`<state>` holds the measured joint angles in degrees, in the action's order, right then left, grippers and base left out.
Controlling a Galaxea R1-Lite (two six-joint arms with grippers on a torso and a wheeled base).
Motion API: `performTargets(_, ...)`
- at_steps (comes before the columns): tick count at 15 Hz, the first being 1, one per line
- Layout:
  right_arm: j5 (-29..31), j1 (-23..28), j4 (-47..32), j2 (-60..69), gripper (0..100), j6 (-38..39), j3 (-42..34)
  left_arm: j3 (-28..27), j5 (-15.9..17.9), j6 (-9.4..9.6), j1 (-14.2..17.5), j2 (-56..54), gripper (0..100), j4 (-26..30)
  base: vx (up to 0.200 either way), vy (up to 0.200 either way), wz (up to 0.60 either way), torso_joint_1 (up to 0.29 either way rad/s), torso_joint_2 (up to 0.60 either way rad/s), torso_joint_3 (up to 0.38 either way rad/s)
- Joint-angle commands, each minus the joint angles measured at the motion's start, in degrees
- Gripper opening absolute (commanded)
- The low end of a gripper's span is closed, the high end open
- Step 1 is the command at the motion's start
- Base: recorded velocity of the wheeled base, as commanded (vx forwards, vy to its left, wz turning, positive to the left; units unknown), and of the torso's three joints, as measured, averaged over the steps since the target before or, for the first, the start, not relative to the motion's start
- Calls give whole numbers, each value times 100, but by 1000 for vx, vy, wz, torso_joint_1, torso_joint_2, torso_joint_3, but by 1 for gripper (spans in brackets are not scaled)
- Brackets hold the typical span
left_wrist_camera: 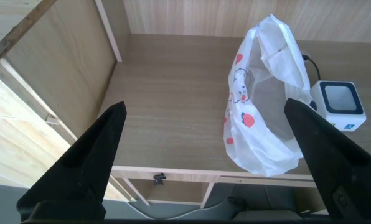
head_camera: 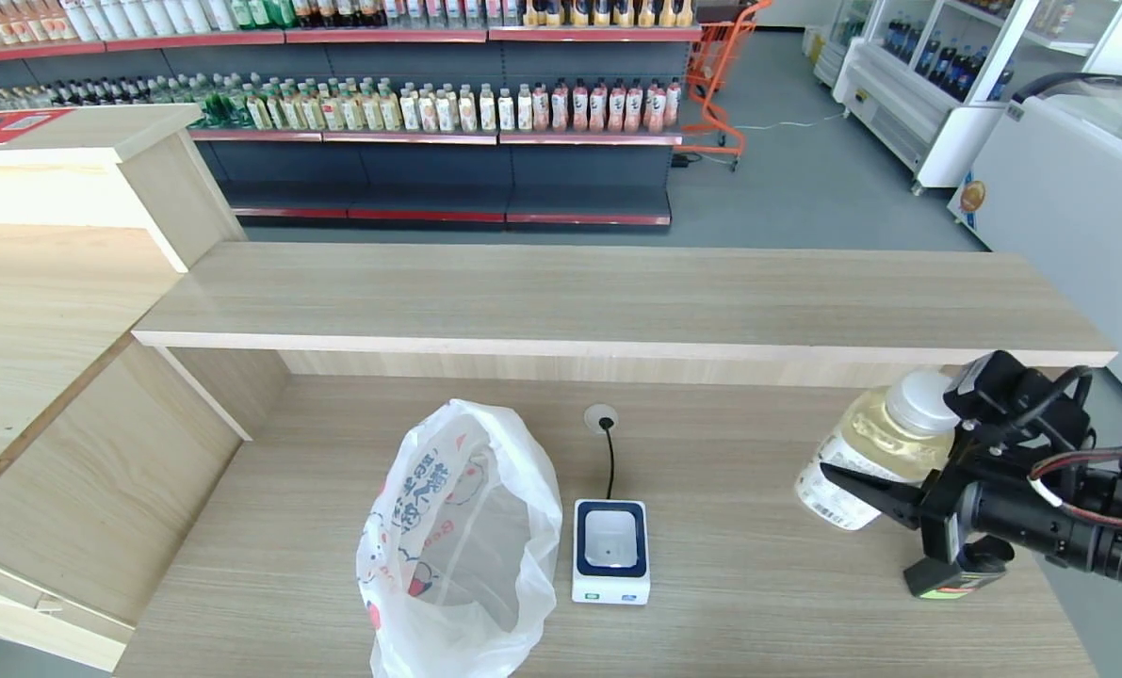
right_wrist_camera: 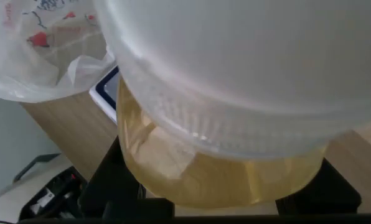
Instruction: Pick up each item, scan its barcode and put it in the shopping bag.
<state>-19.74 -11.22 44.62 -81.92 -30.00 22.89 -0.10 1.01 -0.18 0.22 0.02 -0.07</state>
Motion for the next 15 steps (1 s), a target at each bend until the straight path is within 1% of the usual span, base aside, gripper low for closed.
performTargets(1,242,902,566,-272,0,-1113,-66,1,-5,-8,4,-2,100,-1,0,0,0,0,0,0)
performTargets(2,313,928,856,-386,0,-1386,-75,1,4,-8,4,-2,100,-1,0,0,0,0,0,0)
performTargets(3,383,928,970,-430,0,-1482,-75,1,4,-8,4,-2,100,-1,0,0,0,0,0,0)
performTargets(4,418,919,1260,-518,0,-1851,-57,1,4,1,4,-2,100,-1,0,0,0,0,0,0)
performTargets(6,409,840,1357,-544,0,-2177,-22,1,-5,1,4,-2,100,-1,0,0,0,0,0,0)
performTargets(7,427,638,1365,-509,0,-2256,-48,1,-5,1,4,-2,100,-1,0,0,0,0,0,0)
performTargets(10,409,392,1365,-483,0,-2256,-92,1,4,27,4,-2,100,-1,0,0,0,0,0,0)
performTargets(12,383,234,1365,-492,0,-2185,-39,1,4,-8,4,-2,100,-1,0,0,0,0,0,0)
performTargets(15,356,76,1357,-553,0,-1983,-48,1,-5,-26,4,-2,100,-1,-200,0,0,1,-1,1)
